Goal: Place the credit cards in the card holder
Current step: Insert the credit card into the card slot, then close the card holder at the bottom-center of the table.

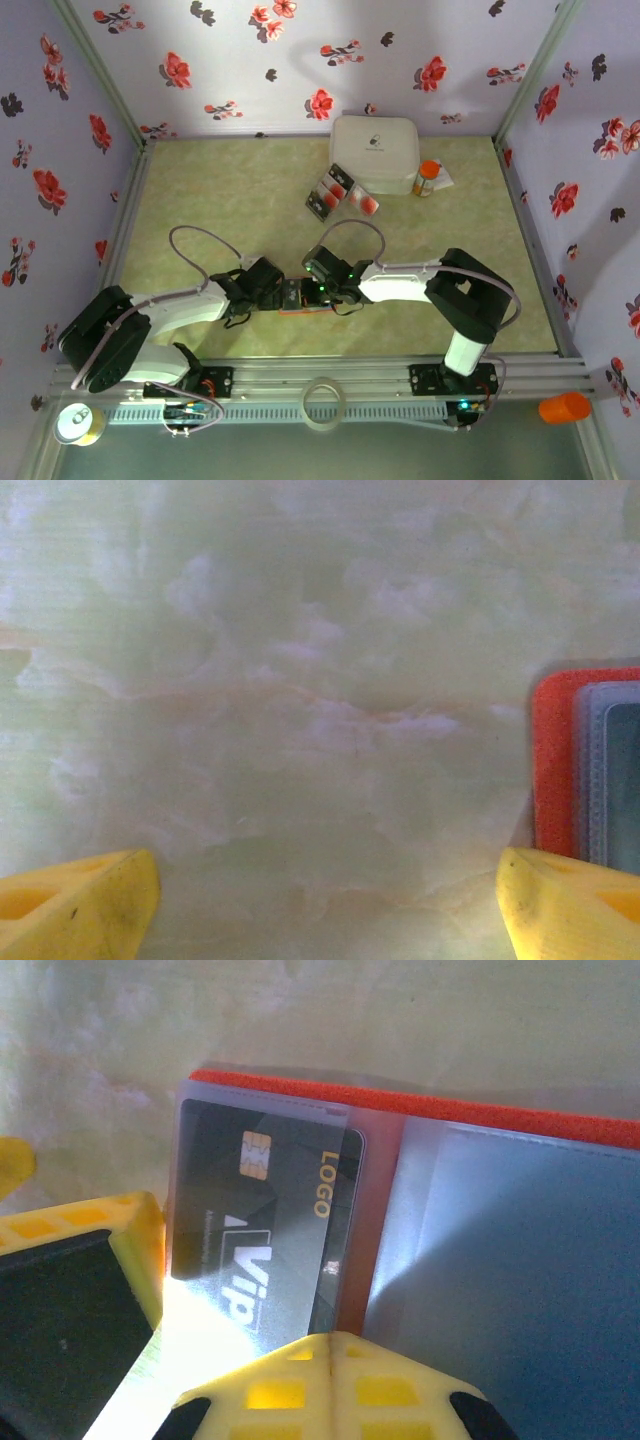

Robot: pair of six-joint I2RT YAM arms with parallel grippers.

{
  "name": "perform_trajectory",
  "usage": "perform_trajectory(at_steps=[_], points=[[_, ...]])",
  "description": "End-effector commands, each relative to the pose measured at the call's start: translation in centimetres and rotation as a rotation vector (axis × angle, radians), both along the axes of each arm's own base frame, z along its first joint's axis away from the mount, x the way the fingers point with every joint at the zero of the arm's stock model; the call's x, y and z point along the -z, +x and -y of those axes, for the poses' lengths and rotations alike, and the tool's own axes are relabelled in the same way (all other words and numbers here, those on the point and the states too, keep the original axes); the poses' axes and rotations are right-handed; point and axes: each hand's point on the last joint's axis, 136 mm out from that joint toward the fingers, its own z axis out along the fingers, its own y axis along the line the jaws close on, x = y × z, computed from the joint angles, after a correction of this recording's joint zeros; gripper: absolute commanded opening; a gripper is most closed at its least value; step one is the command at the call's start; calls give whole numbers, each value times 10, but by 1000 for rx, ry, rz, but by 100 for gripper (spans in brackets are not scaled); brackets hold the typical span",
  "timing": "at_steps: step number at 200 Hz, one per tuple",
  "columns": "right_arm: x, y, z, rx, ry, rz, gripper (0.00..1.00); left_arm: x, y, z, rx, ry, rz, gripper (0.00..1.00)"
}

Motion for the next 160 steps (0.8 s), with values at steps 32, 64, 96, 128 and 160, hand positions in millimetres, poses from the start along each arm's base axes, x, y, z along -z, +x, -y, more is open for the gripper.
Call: perform_trajectory(at_steps=[32, 64, 96, 128, 160], points=[[-29, 3, 12, 1, -24, 58, 2, 10, -8, 1, -21, -61, -24, 90], [-45, 9, 20, 2, -36, 90, 16, -1, -6, -9, -48, -58, 21, 92], [-59, 17, 30, 7, -37, 109, 29, -17, 0, -14, -68, -73, 72, 94], [-72, 27, 49, 40, -64, 151, 40, -32, 5, -18, -71, -98, 127, 99], [-75, 35, 74, 98, -88, 173, 48, -45, 12, -21, -79, -116, 163, 100]])
